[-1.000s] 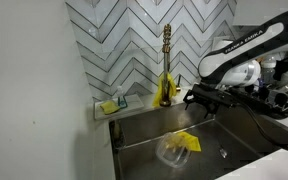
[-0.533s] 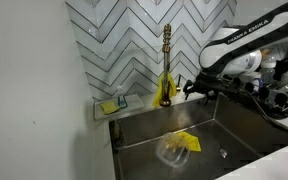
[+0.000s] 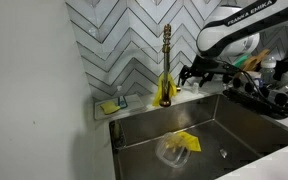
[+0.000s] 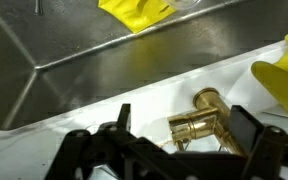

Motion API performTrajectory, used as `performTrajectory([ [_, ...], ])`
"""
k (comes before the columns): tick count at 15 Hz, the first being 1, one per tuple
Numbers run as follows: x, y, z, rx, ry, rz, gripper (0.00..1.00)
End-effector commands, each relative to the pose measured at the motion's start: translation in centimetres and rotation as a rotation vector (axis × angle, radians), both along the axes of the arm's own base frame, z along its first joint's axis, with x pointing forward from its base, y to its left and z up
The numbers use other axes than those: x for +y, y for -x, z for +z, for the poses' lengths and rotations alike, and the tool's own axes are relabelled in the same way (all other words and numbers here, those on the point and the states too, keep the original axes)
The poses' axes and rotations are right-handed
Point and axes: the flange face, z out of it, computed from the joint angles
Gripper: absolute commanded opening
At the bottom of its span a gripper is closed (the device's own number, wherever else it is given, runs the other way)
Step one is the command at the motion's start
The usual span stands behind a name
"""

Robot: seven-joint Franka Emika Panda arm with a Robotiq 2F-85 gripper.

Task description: Pick up the bigger clear lunch box and put it on the counter, pick up the smaller clear lunch box and put it in the bigger clear lunch box, pick up the lunch boxes and put them in the sink, open the tap

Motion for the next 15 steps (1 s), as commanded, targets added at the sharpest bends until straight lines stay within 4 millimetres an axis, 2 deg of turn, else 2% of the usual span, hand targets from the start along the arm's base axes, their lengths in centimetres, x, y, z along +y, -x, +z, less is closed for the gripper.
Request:
performTrajectory([
  [1, 0.1, -0.1, 0.1, -0.001, 0.001, 0.004, 1.0],
  [3, -0.2, -1.2, 0.3, -0.036, 0.024, 0.019, 1.0],
  [6, 0.3, -2.4, 1.8, -0.081, 0.035, 0.068, 1.0],
  [9, 0.9, -3.6, 2.5, -0.112, 0.046, 0.102, 1.0],
  [15, 1.7, -6.3, 1.0, -0.159, 0.031, 0.135, 1.0],
])
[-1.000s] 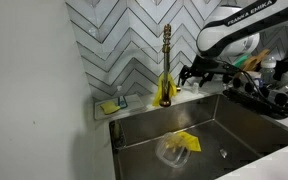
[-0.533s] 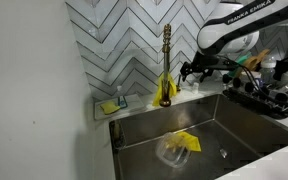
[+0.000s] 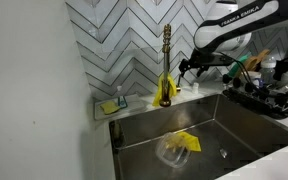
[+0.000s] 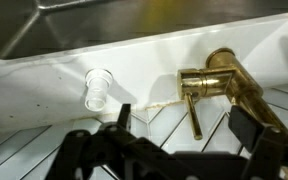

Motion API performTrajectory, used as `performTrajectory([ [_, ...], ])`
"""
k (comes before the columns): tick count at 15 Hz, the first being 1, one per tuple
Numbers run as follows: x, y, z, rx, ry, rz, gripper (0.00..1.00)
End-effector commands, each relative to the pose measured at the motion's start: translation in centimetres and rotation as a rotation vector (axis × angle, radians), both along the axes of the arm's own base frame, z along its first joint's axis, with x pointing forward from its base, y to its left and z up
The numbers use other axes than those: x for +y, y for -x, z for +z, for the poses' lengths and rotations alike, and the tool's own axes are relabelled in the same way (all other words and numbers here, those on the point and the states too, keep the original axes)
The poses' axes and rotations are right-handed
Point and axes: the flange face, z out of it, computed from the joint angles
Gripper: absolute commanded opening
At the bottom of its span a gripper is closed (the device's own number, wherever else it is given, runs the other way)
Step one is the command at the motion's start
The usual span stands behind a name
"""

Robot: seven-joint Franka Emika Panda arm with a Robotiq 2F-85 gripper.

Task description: Pick up the bigger clear lunch box and put it on the counter, pick up the smaller clear lunch box and put it in the bigger clear lunch box, pick up the lunch boxes and put them in the sink, open the tap

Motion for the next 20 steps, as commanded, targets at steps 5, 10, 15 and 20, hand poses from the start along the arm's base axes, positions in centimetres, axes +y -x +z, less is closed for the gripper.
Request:
performTrajectory([
  [5, 1.6, -3.0, -2.6, -0.058, -0.033, 0.034, 1.0],
  [10, 1.9, -4.1, -3.3, -0.09, -0.045, 0.052, 1.0],
  [15, 0.8, -4.9, -3.0, -0.109, -0.028, 0.03, 1.0],
  [20, 0.5, -5.0, -3.0, -0.104, -0.019, 0.02, 1.0],
])
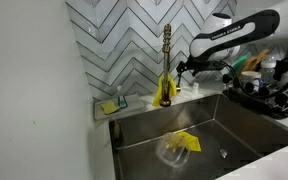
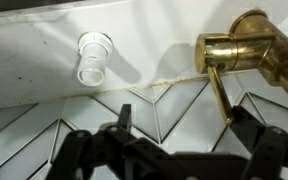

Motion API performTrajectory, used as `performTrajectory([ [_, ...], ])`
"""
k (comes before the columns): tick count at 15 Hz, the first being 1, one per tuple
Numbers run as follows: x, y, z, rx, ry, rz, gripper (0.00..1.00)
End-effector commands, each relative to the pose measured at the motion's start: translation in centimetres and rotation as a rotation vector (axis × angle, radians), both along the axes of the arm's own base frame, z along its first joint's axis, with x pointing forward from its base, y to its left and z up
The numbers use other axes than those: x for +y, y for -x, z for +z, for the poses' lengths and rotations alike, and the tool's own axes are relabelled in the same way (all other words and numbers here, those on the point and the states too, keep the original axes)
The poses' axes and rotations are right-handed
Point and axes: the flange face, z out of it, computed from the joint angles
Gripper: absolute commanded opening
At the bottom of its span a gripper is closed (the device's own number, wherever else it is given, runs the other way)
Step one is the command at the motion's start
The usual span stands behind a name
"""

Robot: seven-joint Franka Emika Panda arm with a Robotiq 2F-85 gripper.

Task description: Pick up the bigger clear lunch box and put it on the counter, pick up the smaller clear lunch box and put it in the bigger clear lunch box, pick up the lunch boxes and put them in the sink, open the tap

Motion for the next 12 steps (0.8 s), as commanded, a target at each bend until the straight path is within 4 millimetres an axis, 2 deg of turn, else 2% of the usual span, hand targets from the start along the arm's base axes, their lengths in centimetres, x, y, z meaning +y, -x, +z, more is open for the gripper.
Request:
performTrajectory([
  [1, -0.6, -0.6, -0.4, -0.015, 0.031, -0.015, 1.0],
  [8, -1.1, -0.8, -0.5, -0.012, 0.033, -0.031, 1.0],
  [12, -2.0, -1.1, -0.5, -0.012, 0.043, -0.054, 1.0],
])
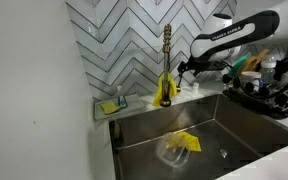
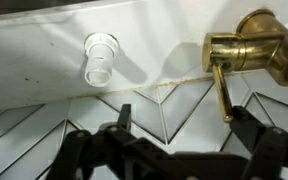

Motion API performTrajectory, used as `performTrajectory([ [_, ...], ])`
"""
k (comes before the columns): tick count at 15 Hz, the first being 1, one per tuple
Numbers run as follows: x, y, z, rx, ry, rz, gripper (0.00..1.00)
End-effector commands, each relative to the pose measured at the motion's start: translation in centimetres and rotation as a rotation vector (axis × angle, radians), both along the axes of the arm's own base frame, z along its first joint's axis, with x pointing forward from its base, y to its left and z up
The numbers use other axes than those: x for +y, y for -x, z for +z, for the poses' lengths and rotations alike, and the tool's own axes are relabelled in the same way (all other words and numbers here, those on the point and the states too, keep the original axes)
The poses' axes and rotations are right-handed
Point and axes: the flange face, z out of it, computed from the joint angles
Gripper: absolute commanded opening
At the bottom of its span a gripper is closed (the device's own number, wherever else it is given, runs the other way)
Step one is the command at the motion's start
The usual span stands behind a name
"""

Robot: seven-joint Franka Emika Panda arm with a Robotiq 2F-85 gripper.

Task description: Pick up the bigger clear lunch box and put it on the counter, pick up the smaller clear lunch box and put it in the bigger clear lunch box, pick up the lunch boxes and put them in the sink, open the tap

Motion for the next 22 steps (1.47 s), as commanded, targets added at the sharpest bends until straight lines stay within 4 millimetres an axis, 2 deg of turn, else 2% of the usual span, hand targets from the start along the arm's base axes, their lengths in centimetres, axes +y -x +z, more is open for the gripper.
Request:
performTrajectory([
  [1, -1.7, -0.9, -0.3, -0.012, 0.038, -0.044, 1.0],
  [4, -2.0, -1.0, -0.3, 0.001, 0.018, -0.055, 1.0],
  [8, -1.6, 0.5, 1.0, 0.062, -0.001, -0.066, 1.0],
  [13, -3.2, 3.1, 5.2, 0.139, 0.067, -0.061, 1.0],
  [16, -5.5, 5.4, 7.2, 0.278, 0.109, -0.041, 1.0],
  [22, -13.2, 10.2, 9.3, 0.616, 0.071, 0.058, 1.0],
])
